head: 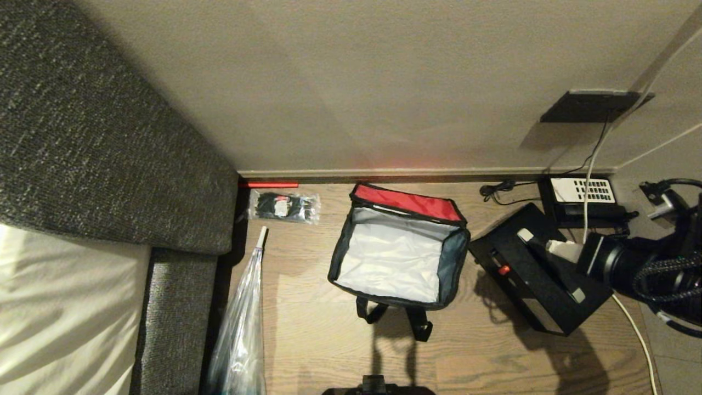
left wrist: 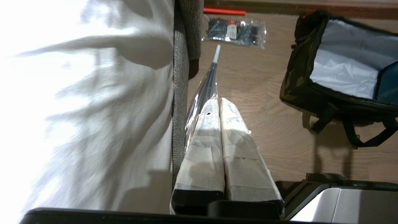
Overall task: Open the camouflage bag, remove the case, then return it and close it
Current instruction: Grip the handle again
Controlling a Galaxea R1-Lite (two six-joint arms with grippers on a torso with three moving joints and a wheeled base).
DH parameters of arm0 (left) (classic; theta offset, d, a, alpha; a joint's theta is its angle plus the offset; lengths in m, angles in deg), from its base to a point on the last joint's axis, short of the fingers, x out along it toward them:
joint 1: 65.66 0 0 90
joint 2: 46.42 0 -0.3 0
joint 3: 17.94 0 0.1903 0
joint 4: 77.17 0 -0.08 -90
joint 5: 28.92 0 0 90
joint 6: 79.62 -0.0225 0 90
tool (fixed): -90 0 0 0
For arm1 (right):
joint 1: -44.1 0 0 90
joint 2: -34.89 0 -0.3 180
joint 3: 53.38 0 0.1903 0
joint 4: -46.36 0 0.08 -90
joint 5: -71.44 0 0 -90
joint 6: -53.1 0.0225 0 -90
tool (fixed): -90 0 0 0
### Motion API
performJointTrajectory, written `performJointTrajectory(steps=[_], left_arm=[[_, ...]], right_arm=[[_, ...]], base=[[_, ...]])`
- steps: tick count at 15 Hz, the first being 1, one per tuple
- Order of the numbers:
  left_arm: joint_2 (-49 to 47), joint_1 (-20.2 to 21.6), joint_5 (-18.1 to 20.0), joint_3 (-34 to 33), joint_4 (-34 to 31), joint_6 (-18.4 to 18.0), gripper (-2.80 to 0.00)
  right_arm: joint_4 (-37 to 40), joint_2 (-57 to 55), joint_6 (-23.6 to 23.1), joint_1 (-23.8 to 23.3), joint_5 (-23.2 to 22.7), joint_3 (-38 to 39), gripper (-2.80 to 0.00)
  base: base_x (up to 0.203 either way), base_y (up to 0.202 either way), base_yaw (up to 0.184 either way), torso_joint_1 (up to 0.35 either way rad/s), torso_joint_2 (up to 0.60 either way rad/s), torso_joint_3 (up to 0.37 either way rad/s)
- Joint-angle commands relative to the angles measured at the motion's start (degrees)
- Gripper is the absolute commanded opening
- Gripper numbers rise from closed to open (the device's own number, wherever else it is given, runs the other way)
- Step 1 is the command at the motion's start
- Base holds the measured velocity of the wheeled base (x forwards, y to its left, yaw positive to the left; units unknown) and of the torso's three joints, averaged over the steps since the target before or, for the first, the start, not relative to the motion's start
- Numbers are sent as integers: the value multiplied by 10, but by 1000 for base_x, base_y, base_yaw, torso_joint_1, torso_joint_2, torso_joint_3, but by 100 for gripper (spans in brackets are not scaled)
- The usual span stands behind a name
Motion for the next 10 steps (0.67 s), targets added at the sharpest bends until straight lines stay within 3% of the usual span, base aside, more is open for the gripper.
performJointTrajectory(steps=[1, 3, 10], left_arm=[[1, 1, 0, -1, 0, 0, -280], [1, 0, 0, -1, 0, 1, -280], [1, 0, 0, -1, 0, 2, -280]], right_arm=[[-58, -91, 1, 4, -2, -11, -280], [-89, -108, 1, 4, -4, -17, -280], [-89, -98, -3, 5, -4, -10, -280]], base=[[0, 0, 0, 2, 1, 196], [0, 0, 0, 1, 5, 205], [0, 0, 0, 2, 1, 205]])
